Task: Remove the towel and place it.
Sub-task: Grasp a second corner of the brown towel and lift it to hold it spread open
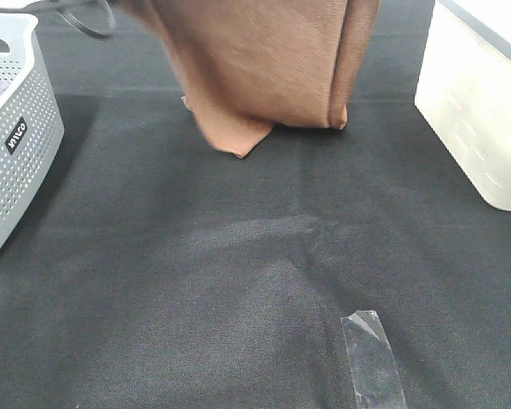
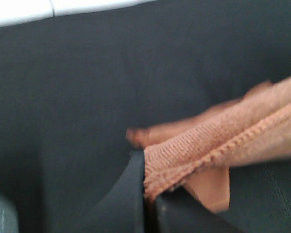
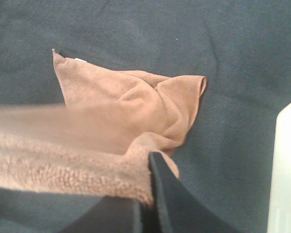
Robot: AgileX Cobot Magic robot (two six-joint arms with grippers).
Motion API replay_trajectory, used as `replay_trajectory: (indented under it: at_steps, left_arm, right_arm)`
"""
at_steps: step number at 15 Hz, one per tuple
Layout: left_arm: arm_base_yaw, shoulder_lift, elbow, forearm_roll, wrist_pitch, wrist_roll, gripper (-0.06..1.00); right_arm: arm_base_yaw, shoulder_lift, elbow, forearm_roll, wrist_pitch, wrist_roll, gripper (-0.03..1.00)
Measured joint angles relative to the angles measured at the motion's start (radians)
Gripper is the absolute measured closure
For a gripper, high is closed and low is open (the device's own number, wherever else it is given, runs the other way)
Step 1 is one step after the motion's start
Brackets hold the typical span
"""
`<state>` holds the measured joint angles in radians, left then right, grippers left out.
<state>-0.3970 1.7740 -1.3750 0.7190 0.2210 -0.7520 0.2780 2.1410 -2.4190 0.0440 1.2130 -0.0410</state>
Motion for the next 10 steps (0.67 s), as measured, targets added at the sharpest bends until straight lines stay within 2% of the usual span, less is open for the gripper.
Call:
replay_trajectory:
  at_steps: [1, 2, 4, 6, 8, 9, 10]
  left_arm:
    - [-0.011, 0.0, -0.002, -0.112, 0.103, 0.095, 0.94]
    - [-0.015, 0.0, -0.028, -0.324, 0.251, 0.253, 0.94]
    - [0.002, 0.0, -0.084, -0.558, 0.413, 0.441, 0.94]
    - [0.015, -0.001, -0.123, -0.658, 0.523, 0.518, 0.94]
    - [0.019, -0.002, -0.143, -0.689, 0.604, 0.53, 0.94]
    - [0.019, -0.002, -0.143, -0.689, 0.604, 0.53, 0.94]
    - [0.019, -0.003, -0.147, -0.701, 0.667, 0.544, 0.94]
  right_arm:
    - [0.0, -0.001, 0.0, 0.019, 0.008, -0.001, 0.97]
    - [0.001, -0.002, 0.0, 0.048, 0.014, -0.004, 0.97]
    - [0.003, -0.009, 0.0, 0.071, 0.018, -0.008, 0.97]
    - [0.003, -0.033, 0.026, 0.081, 0.02, -0.009, 0.97]
    - [0.005, -0.09, 0.118, 0.082, 0.02, -0.009, 0.97]
    - [0.005, -0.09, 0.118, 0.082, 0.02, -0.009, 0.97]
    - [0.006, -0.123, 0.167, 0.091, 0.02, -0.011, 0.97]
